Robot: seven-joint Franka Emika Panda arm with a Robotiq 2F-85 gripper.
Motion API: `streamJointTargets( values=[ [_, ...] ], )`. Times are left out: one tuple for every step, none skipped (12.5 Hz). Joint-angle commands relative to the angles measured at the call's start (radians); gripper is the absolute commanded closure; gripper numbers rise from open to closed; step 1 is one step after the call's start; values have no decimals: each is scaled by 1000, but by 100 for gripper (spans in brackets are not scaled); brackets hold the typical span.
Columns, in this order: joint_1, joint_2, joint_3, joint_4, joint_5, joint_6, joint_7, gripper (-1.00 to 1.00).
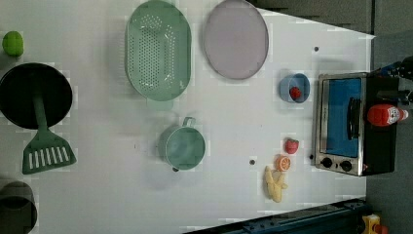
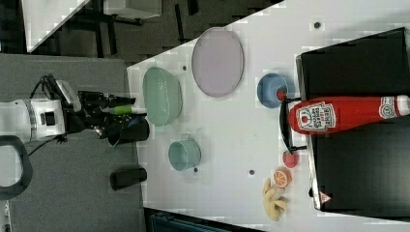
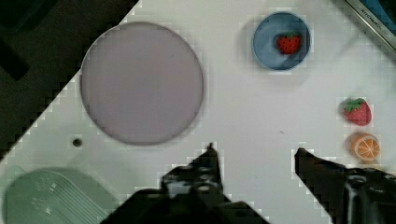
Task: Pick Ketchup from oven and place it on table.
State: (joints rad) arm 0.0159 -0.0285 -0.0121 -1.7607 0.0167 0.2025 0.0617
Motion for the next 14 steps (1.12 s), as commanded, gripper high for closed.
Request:
streamJointTargets(
  values=[
    [-20,-323,-50,-183,-25,-173,33,-60],
    [-20,-323,-50,-183,-25,-173,33,-82],
    [-21,-323,-50,-184,-25,-172,33,-100],
    [-26,-322,-53,-184,-25,-169,33,-100],
    [-34,-321,-59,-184,-25,-167,33,-100],
    [-43,-316,-72,-184,-26,-158,33,-100],
    [-55,-306,-91,-184,-27,-144,33,-100],
    [-68,-293,-116,-184,-27,-125,33,-100],
    [-81,-274,-146,-184,-27,-104,33,-100],
    [-93,-252,-179,-183,-27,-77,33,-100],
    [-103,-227,-215,-183,-27,-47,32,-100],
    [-111,-200,-253,-183,-27,-12,32,-100],
    [-116,-171,-292,-182,-27,25,32,-100],
    [-119,-139,-327,-181,-27,69,32,-100]
  ],
)
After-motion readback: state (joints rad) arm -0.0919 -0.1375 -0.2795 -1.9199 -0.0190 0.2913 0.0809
